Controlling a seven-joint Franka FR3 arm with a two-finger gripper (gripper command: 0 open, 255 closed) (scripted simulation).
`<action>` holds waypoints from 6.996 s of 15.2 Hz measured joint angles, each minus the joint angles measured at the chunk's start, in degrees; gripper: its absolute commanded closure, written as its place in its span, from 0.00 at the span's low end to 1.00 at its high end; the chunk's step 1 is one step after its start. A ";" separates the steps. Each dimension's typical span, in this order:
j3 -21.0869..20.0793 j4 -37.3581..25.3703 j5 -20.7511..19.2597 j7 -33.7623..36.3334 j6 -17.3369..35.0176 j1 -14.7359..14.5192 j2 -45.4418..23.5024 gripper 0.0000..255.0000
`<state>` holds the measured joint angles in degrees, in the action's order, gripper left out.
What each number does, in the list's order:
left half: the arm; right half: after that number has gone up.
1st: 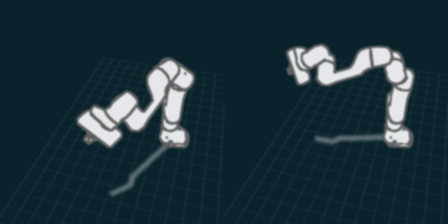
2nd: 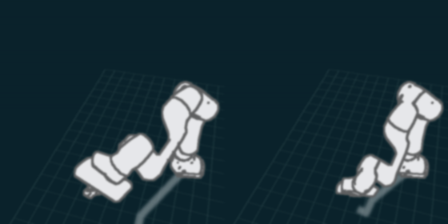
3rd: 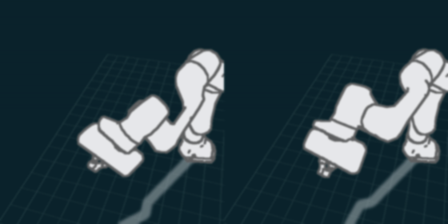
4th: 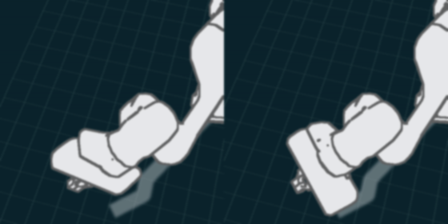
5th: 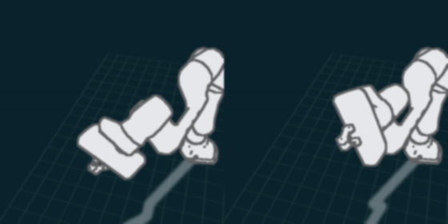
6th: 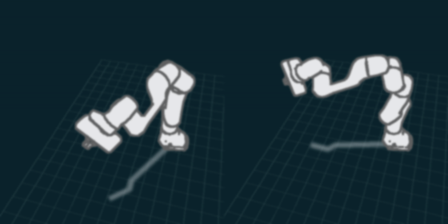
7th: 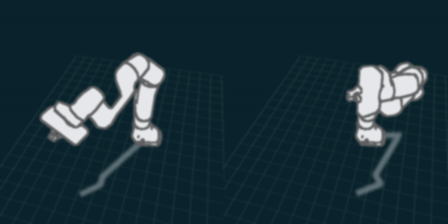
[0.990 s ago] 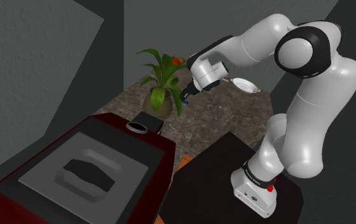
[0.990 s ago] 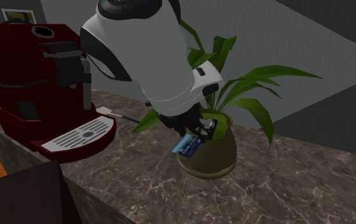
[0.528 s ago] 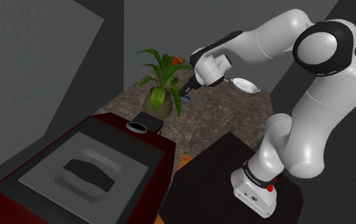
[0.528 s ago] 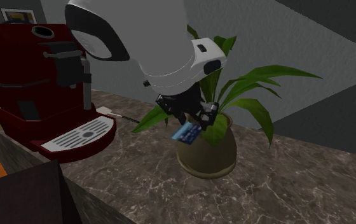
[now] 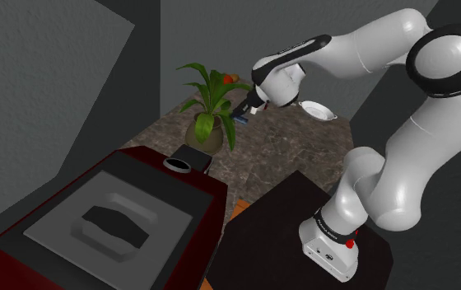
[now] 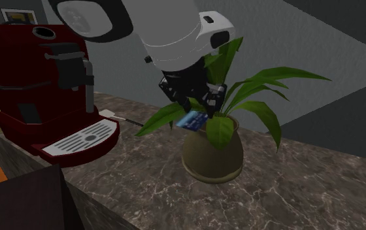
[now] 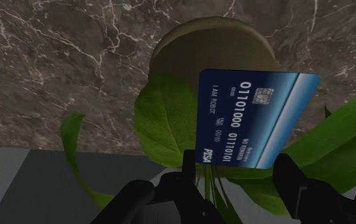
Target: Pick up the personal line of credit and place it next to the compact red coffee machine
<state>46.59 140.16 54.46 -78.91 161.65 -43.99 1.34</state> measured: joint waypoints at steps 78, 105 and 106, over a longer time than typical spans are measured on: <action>-50.31 -5.29 -53.80 80.97 -26.16 18.20 31.48 1.00; -51.17 12.14 -53.99 81.70 -3.79 18.44 26.52 1.00; -51.25 12.62 -54.03 81.77 -2.76 18.49 25.97 1.00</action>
<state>-4.67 152.78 0.43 2.86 158.89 -25.50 27.31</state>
